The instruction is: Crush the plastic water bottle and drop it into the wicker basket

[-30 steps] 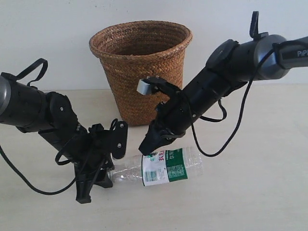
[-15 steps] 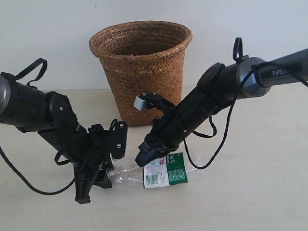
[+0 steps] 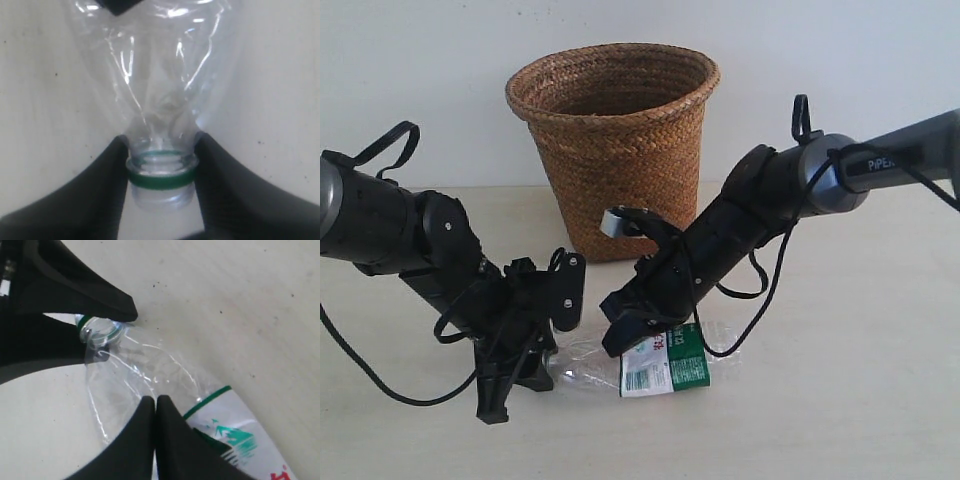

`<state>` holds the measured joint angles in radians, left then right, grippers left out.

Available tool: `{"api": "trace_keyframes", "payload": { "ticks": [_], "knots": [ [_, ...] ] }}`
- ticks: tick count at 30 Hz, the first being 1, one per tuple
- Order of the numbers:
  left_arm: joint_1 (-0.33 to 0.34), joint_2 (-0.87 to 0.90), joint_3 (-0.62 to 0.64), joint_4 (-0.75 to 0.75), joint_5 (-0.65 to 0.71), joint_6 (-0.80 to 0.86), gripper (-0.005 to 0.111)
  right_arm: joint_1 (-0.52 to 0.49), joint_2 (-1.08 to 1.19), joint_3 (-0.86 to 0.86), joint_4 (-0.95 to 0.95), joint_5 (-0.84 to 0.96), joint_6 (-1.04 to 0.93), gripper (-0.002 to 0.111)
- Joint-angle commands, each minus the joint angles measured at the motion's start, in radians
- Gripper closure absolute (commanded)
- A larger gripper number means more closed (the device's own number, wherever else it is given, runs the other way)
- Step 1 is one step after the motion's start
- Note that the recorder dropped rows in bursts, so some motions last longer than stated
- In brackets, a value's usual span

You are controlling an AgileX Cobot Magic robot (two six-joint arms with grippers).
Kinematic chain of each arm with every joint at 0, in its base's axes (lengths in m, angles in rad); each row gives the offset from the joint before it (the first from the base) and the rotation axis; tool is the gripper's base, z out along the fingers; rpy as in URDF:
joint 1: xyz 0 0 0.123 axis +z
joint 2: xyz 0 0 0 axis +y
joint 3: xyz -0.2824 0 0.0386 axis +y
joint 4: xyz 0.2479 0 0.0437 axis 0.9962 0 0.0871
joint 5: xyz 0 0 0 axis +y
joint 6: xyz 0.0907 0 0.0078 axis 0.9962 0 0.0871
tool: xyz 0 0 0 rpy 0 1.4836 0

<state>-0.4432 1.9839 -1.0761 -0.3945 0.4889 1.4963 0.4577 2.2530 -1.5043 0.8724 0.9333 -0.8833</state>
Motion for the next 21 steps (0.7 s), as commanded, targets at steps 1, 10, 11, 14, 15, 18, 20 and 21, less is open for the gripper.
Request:
{"api": "trace_keyframes", "payload": {
  "ticks": [1, 10, 11, 14, 15, 18, 20, 21],
  "knots": [
    [0.002, 0.016, 0.015, 0.018, 0.038, 0.0, 0.102, 0.0, 0.061, 0.026, -0.269, -0.039, 0.085, 0.108],
    [0.002, 0.016, 0.015, 0.018, 0.043, -0.012, 0.102, -0.039, 0.063, 0.026, -0.316, -0.002, 0.118, 0.108],
    [0.002, 0.016, 0.015, 0.018, 0.043, -0.012, 0.102, -0.039, 0.063, 0.026, -0.33, 0.0, 0.124, 0.108],
    [0.002, 0.016, 0.015, 0.018, 0.043, -0.012, 0.102, -0.039, 0.063, 0.026, -0.405, 0.0, 0.18, 0.108],
    [0.002, 0.016, 0.015, 0.018, 0.043, -0.012, 0.102, -0.039, 0.063, 0.026, -0.443, 0.0, 0.204, 0.108],
    [0.002, 0.016, 0.015, 0.018, 0.041, -0.012, 0.102, -0.039, 0.063, 0.026, -0.498, 0.004, 0.253, 0.108],
    [0.002, 0.016, 0.015, 0.018, 0.041, -0.012, 0.102, -0.039, 0.063, 0.026, -0.503, 0.004, 0.255, 0.108],
    [0.002, 0.016, 0.015, 0.018, 0.037, -0.012, 0.102, -0.039, 0.063, 0.026, -0.503, 0.002, 0.255, 0.108]
  ]
}}
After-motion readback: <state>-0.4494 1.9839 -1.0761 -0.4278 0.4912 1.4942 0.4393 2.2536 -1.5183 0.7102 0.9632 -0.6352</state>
